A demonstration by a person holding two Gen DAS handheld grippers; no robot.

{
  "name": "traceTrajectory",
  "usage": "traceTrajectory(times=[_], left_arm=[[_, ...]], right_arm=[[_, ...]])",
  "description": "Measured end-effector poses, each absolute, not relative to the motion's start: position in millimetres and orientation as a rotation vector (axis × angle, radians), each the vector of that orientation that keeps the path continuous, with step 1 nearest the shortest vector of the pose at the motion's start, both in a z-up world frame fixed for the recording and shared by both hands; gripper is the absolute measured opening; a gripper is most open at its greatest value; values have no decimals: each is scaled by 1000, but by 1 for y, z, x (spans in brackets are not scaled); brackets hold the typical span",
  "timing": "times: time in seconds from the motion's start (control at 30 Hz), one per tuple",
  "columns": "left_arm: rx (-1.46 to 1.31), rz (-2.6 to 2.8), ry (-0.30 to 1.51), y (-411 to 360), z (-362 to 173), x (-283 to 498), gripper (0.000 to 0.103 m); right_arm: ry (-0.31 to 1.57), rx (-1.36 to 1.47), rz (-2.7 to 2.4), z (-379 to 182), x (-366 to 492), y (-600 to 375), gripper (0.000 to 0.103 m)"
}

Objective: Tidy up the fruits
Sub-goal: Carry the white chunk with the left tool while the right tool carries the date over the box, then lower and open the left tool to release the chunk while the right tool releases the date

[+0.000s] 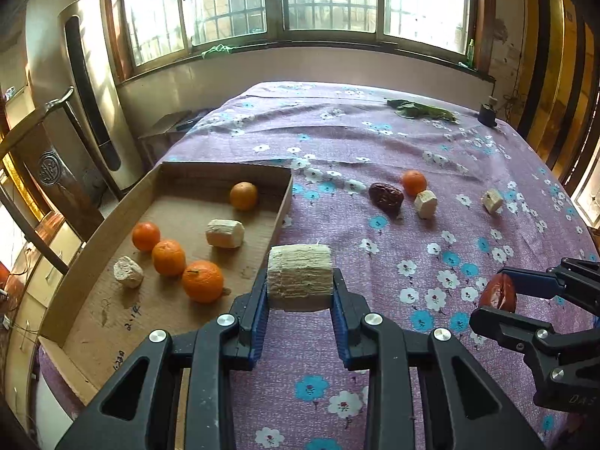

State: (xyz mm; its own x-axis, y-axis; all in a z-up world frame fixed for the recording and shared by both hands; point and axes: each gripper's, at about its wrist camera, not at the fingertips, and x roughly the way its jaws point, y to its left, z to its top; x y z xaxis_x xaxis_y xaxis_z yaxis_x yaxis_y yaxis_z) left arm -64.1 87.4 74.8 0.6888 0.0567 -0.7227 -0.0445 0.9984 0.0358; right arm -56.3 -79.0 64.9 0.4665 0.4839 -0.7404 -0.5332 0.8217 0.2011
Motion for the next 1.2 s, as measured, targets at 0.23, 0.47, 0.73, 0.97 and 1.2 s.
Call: traceTrajectory(times=[0.23,0.47,0.73,0.97,1.2], left_arm=[[-6,117,803,118,77,-66,29],[-26,175,801,147,76,-66,29],[-74,241,811,196,75,-66,29],[-143,320,833,245,69,-69,29],[-158,333,871,259,57,-64,29]], right_arm=[[878,-103,684,70,-51,-44,54],[875,-132,735,75,-46,-14,54],[881,-177,787,74,-36,24,54],[893,-208,841,69,-27,58,54],[910,-245,899,64,-24,92,54]])
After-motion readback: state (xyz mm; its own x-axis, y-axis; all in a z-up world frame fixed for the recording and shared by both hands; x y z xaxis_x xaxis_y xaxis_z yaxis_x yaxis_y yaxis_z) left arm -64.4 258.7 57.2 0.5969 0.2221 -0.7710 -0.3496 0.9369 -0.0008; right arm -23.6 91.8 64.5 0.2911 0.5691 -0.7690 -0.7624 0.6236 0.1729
